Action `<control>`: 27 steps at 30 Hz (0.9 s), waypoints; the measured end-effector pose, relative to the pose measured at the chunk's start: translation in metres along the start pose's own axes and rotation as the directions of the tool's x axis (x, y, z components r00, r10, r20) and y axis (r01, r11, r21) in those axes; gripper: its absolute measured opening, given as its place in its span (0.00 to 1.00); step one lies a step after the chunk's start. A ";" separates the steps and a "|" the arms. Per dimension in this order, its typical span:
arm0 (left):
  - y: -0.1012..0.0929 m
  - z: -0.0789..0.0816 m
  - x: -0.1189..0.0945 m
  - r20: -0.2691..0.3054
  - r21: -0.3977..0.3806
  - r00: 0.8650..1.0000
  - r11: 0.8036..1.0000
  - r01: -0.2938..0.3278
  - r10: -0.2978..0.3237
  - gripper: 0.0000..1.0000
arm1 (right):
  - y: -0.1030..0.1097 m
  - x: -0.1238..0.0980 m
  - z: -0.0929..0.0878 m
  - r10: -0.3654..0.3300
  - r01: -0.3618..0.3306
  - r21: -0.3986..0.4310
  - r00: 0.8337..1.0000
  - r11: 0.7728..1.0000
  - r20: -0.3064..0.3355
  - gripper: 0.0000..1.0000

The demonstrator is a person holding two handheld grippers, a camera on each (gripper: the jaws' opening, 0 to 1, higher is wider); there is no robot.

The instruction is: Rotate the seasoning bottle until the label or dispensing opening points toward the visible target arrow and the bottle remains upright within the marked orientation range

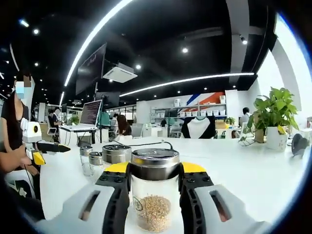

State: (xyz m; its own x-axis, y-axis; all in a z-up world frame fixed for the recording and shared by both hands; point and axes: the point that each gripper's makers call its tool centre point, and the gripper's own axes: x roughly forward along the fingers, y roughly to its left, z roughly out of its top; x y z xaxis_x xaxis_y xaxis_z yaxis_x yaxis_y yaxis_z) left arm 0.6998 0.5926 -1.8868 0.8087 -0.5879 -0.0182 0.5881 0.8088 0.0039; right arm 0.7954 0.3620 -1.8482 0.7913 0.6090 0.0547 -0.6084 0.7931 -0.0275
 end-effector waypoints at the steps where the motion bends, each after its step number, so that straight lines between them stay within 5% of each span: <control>1: 0.000 0.000 0.000 -0.001 0.001 1.000 1.000 0.002 -0.002 1.00 | -0.001 0.001 -0.001 0.005 -0.005 0.000 1.000 1.000 -0.005 0.36; 12: 0.001 0.001 -0.001 0.000 0.011 1.000 1.000 0.009 -0.009 1.00 | 0.001 0.004 -0.010 0.151 -0.151 0.005 0.988 0.988 -0.023 0.36; 27: 0.001 0.001 -0.003 -0.001 0.023 1.000 1.000 0.009 -0.009 1.00 | -0.002 0.000 -0.010 0.204 -0.204 -0.002 0.979 0.979 -0.018 0.37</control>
State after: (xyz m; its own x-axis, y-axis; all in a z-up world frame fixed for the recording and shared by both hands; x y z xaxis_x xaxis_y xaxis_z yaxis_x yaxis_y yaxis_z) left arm 0.6983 0.5950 -1.8856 0.8036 -0.5948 -0.0195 0.5951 0.8032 0.0263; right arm 0.7966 0.3607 -1.8577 0.6516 0.7580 0.0300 -0.7569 0.6523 -0.0405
